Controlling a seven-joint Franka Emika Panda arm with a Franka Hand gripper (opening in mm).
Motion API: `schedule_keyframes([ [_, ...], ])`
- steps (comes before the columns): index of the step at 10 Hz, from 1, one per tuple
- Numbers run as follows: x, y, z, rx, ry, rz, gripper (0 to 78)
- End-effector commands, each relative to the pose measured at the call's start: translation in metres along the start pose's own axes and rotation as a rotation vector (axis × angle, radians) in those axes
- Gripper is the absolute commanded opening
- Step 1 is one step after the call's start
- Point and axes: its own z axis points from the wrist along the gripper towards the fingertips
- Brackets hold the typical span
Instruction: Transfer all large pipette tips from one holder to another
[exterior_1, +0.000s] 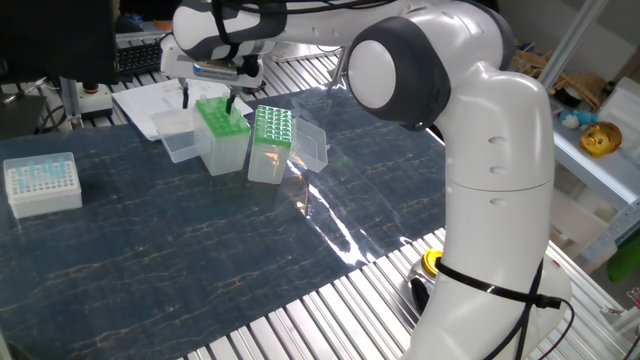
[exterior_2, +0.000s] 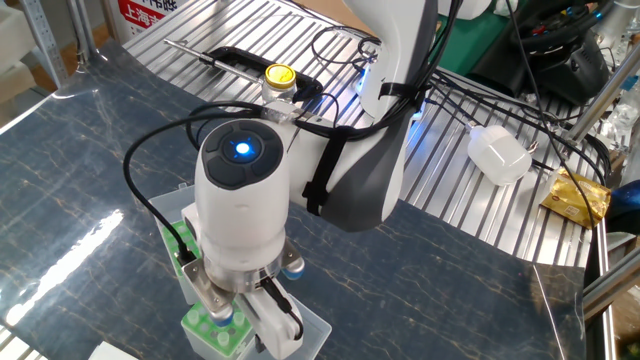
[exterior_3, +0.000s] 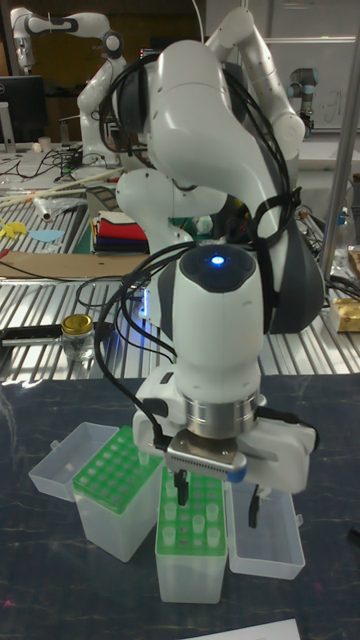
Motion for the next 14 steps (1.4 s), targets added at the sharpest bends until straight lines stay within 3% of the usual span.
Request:
schedule_keyframes([
  [1, -0.0032, 0.0003, -0.0029, -0.001, -0.002, 0.012, 77.4],
  [8, -0.0040, 0.0005, -0.0005, 0.000, -0.004, 0.024, 77.4],
  [9, -0.0038, 0.0009, -0.0007, 0.000, -0.005, 0.027, 1.2],
  [14, -0.0038, 0.0009, -0.0007, 0.000, -0.005, 0.027, 1.2],
])
